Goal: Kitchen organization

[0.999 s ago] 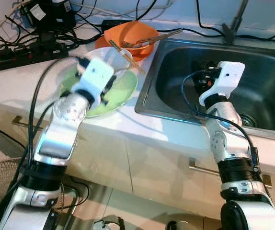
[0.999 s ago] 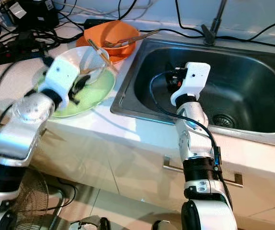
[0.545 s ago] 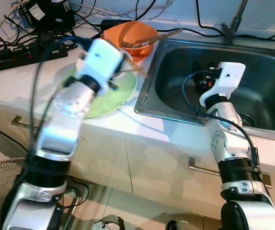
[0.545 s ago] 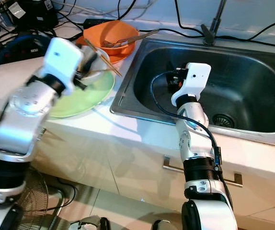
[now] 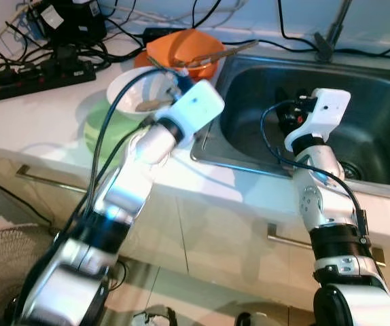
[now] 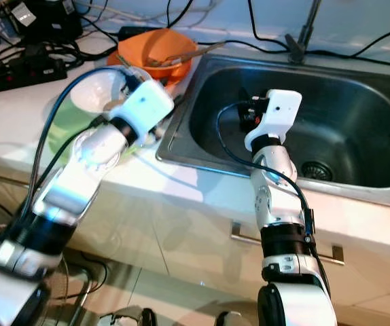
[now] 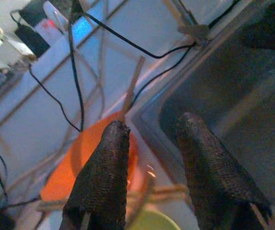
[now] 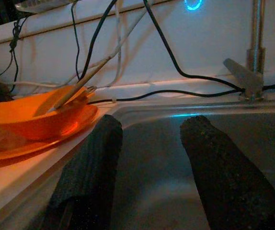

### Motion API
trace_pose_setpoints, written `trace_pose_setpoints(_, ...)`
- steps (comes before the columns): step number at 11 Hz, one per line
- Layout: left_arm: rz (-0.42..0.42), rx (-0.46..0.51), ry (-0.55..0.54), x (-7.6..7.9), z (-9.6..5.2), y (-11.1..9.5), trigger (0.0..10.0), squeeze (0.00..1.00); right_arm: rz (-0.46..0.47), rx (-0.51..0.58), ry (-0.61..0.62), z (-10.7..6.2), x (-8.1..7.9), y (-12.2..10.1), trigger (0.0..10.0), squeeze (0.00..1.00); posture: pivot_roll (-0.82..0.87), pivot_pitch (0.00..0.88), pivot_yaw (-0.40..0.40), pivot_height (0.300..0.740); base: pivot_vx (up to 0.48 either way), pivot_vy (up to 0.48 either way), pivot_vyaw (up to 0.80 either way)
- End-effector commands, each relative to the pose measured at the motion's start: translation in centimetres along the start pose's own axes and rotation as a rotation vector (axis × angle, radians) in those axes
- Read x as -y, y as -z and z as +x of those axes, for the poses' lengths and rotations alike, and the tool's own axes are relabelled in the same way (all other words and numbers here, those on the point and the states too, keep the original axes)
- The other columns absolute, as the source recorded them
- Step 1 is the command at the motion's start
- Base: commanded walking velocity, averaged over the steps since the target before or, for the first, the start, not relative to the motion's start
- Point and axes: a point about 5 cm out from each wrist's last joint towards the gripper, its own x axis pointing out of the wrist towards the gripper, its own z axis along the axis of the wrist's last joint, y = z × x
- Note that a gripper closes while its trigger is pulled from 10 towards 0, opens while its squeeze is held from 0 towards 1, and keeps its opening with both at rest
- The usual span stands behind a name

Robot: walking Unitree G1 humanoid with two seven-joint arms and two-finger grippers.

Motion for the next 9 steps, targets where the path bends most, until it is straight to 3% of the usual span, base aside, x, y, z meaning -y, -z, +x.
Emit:
trace_pose_setpoints(1, 0.044, 0.006, -0.025, -0.6, 0.5, -0.1, 10.0, 0.00, 0.007, 0.012, -0.001, 0.3, -0.1, -0.2, 10.0, 0.00, 0.10, 0.060, 0.057, 0.740, 0.000, 0.000, 0.00)
trace_pose_setpoints(5, 0.080, -0.046, -0.032, -1.8, 1.7, 1.3, 10.0, 0.00, 0.010, 0.012, -0.003, 0.3, -0.2, -0.2, 10.0, 0.00, 0.11, 0.057, 0.052, 0.740, 0.000, 0.000, 0.00)
trace_pose_setpoints(9, 0.070, -0.001, -0.014, -1.3, 1.4, 1.2, 10.0, 0.00, 0.017, 0.015, -0.001, 0.2, -0.3, -0.2, 10.0, 0.00, 0.11, 0.060, 0.052, 0.740, 0.000, 0.000, 0.00)
